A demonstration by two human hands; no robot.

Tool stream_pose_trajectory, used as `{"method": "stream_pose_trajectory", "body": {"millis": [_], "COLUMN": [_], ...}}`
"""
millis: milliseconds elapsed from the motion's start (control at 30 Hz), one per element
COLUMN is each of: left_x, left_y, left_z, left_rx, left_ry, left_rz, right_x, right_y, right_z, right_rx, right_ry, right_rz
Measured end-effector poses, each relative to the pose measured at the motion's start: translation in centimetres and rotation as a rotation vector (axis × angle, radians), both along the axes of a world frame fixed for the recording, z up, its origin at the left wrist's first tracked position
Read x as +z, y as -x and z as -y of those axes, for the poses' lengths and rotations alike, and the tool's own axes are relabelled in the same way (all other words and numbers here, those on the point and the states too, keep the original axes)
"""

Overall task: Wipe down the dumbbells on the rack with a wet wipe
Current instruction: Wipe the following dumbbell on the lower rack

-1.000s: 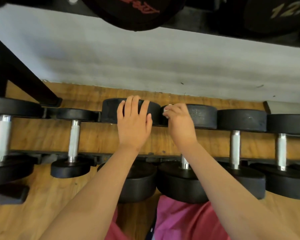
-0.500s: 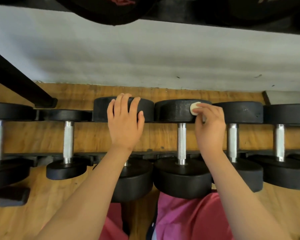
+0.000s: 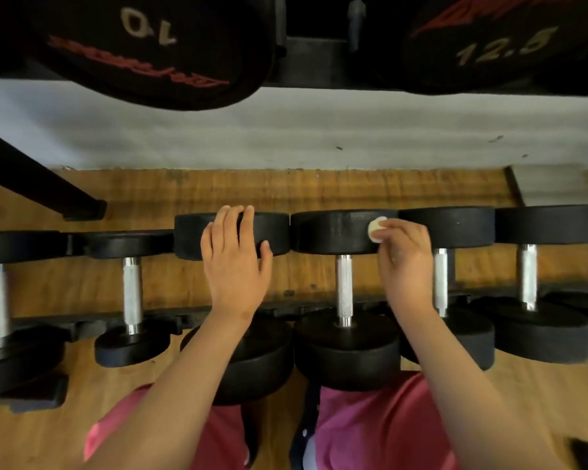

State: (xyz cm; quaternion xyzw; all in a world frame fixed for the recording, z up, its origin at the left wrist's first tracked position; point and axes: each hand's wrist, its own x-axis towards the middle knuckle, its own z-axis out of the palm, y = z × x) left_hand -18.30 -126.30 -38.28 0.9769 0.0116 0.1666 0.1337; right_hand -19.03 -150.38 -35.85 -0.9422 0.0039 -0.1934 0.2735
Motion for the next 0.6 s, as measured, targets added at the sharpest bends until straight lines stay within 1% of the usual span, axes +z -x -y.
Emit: {"method": "stream_pose_trajectory", "body": {"millis": [67, 100, 200, 300, 367, 467, 533, 600], "left_x": [-0.1, -0.2, -0.1, 0.5, 0.7, 0.2, -0.9, -2.2], "left_y": [-0.1, -0.2, 0.0, 0.3, 1.1, 3.8, 6.6, 9.1], "left_z": [0.0, 0.1, 0.3, 0.1, -0.2, 0.1, 0.9, 2.0], "left_rx": [-0.001, -0.004, -0.008, -0.051, -0.087, -0.126, -0.154, -0.188], "left_ry": [-0.004, -0.001, 0.018, 0.01, 0.014, 0.045, 0.089, 0.153], "left_rz": [0.015, 0.022, 0.019, -0.044, -0.083, -0.097, -0.118, -0.185], "right_x": [-0.2, -0.5, -1.4, -1.4, -1.4, -2.2, -3.1, -3.7], "right_y": [0.1, 0.2, 1.4, 3.0, 4.3, 7.7, 10.0, 12.0], "right_z": [0.4, 0.0, -2.2, -2.3, -1.3, 0.5, 1.6, 2.4], "right_rx": [-0.132, -0.144, -0.027, 0.089, 0.101, 0.117, 0.088, 0.041], "right_ry": [-0.069, -0.08, -0.063, -0.061, -0.112, -0.222, -0.28, -0.294], "right_rz": [-0.024, -0.018, 0.033, 0.024, -0.022, -0.144, -0.221, -0.25]}}
